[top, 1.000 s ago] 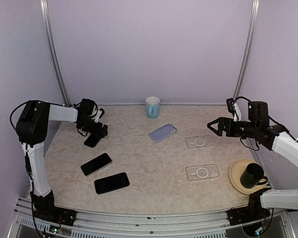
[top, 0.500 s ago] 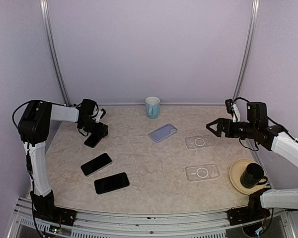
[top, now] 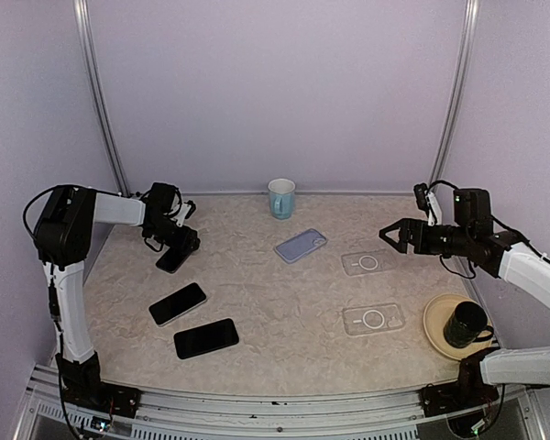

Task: Put the phone into the phone case
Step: Pick up the phone from the corner of the board.

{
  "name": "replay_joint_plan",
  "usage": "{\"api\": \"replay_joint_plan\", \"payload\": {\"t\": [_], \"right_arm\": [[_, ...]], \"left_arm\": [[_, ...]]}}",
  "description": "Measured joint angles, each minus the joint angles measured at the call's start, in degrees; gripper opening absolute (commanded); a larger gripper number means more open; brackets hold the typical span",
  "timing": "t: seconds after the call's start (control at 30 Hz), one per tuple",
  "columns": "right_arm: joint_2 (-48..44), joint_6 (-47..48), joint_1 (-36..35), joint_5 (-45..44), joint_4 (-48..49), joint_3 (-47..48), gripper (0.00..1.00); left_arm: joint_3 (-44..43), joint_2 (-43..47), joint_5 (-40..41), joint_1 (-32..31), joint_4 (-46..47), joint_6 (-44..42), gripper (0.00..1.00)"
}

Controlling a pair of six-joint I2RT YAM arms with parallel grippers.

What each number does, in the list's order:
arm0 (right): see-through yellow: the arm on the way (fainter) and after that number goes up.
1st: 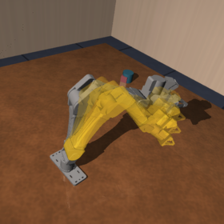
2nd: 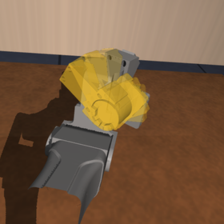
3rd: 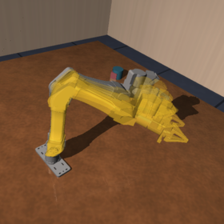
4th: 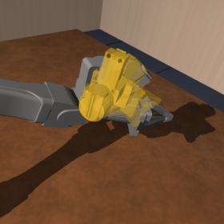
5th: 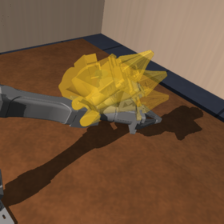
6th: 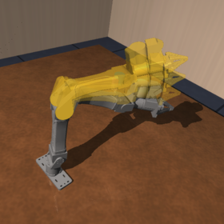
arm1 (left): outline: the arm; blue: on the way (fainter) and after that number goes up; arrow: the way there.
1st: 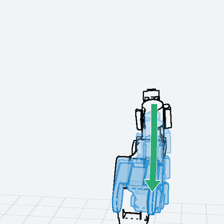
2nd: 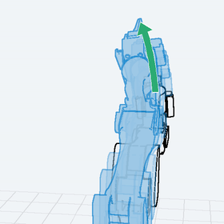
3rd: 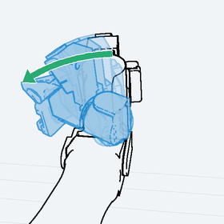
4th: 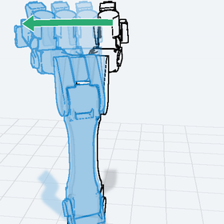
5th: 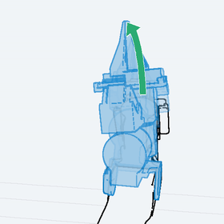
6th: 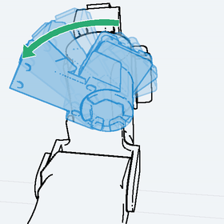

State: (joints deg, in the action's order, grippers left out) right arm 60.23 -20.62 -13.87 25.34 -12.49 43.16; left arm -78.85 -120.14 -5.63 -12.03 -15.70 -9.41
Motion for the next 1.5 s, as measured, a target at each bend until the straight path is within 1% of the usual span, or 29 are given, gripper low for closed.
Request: {"api": "replay_joint_plan", "payload": {"t": [0.1, 0.17, 0.4, 0.6, 1.0, 1.17, 1.5], "right_arm": [[0.0, 0.0, 0.0, 0.2, 0.02, 0.0, 1.0], [0.0, 0.0, 0.0, 0.39, 0.04, 0.0, 1.0], [0.0, -0.04, 0.0, 0.85, 0.04, 0.02, 1.0], [0.0, -0.11, 0.0, 1.33, 0.02, 0.02, 1.0], [0.0, -1.16, -1.31, 1.66, 0.5, -0.02, 1.0], [0.15, -1.55, -1.97, 1.62, 1.36, -0.81, 1.0], [1.01, -2.45, -2.14, 1.7, 2.16, -2.89, 1.0]], "left_arm": [[0.02, 0.0, -0.07, -0.13, 0.02, -0.04, 0.42], [0.02, 0.0, -0.04, -0.31, 0.09, -0.09, 0.4], [0.02, -0.04, -0.04, -2.67, 0.24, -0.11, 0.39], [0.02, -0.02, -0.11, -5.46, 0.22, -0.09, 0.35], [0.02, 0.87, -0.17, -11.63, -1.84, 0.28, 0.33], [0.02, 2.69, -0.17, -14.4, -2.34, 1.29, 0.3], [0.04, 7.78, 0.24, -20.13, -2.1, 3.85, 0.3]]}}
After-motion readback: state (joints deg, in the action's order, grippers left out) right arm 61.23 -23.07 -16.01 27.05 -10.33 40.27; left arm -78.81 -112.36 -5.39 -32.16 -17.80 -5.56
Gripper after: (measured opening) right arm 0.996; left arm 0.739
